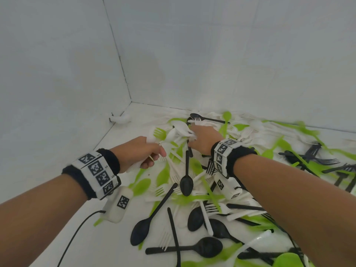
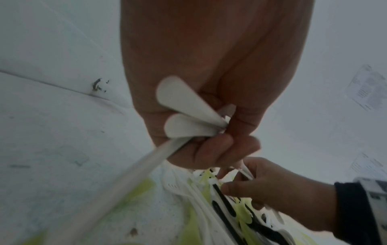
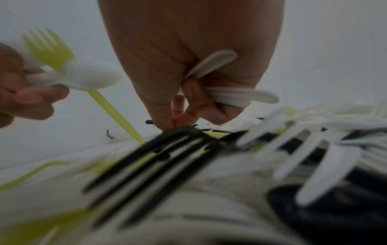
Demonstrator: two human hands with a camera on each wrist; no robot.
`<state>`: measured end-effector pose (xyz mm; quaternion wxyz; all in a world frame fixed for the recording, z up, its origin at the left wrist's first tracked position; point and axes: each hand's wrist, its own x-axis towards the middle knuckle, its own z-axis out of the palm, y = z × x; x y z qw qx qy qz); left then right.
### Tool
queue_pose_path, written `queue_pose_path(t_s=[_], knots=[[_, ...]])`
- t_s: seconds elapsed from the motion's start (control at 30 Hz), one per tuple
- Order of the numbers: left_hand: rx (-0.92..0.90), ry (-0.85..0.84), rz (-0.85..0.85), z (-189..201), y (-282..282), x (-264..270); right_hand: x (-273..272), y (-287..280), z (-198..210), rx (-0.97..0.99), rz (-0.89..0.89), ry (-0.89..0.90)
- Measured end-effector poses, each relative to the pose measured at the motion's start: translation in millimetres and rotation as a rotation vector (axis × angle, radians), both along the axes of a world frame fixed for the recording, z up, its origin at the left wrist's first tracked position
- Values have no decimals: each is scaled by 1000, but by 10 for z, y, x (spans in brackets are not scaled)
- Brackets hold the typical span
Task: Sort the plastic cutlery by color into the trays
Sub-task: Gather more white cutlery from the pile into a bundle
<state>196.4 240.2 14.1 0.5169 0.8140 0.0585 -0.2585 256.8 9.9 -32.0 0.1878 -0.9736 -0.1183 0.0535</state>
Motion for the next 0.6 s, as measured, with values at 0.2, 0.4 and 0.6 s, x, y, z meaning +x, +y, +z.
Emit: queue_pose_path(t_s=[0.2,0.4,0.6], knots=[[-68,26,-142,109,155,-48,-79,42,-75,-2,-25,17],[108,-332,-299,302,-10,-90,-67,0,-120,-7,-82,77],[97,-423,-342,332,-243,-63,-86,-104,-111,39,-180,135]])
